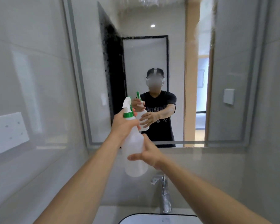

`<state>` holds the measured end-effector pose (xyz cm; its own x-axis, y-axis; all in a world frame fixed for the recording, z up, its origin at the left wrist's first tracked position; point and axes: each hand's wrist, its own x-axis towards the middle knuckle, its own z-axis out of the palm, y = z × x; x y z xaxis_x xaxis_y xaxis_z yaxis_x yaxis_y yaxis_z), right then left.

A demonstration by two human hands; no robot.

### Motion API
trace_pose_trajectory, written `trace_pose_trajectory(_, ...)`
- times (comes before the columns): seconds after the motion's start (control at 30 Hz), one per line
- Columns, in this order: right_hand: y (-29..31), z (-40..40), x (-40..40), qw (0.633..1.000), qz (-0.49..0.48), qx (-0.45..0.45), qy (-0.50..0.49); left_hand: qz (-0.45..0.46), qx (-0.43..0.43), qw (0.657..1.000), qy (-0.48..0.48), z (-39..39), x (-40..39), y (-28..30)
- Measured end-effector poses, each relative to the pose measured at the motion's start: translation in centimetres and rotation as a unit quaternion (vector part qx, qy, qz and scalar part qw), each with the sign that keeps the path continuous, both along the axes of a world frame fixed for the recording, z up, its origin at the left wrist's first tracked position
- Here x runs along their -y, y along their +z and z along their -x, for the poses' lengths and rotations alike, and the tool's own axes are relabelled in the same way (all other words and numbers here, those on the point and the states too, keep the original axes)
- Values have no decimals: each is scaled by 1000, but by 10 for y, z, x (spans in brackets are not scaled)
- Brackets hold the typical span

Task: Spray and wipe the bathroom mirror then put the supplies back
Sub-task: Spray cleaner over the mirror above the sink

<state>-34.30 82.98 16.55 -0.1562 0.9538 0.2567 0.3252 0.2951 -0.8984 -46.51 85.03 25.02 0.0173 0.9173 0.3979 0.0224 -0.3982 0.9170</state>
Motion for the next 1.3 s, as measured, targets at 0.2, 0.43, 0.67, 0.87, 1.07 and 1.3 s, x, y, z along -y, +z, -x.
trace_pose_trajectory(0.2,1,-40,9,1000,-8,4,-28,-11,4,1000,-27,-43,0,-2)
trace_pose_trajectory(0.43,-6,-74,21,997,5,-37,-74,-9,-27,994,-109,-85,-5,-1)
trace_pose_trajectory(0.67,-3,-119,35,992,12,-39,-117,-28,-9,986,-167,-136,-2,1)
trace_pose_trajectory(0.87,-7,-155,56,987,17,-44,-151,-22,-28,986,-161,-182,7,-4)
trace_pose_trajectory(1.07,-14,-188,77,982,29,-52,-182,-11,-29,975,-218,-223,18,-9)
trace_pose_trajectory(1.3,-16,-218,97,973,30,-58,-221,-8,-49,964,-261,-258,31,-11)
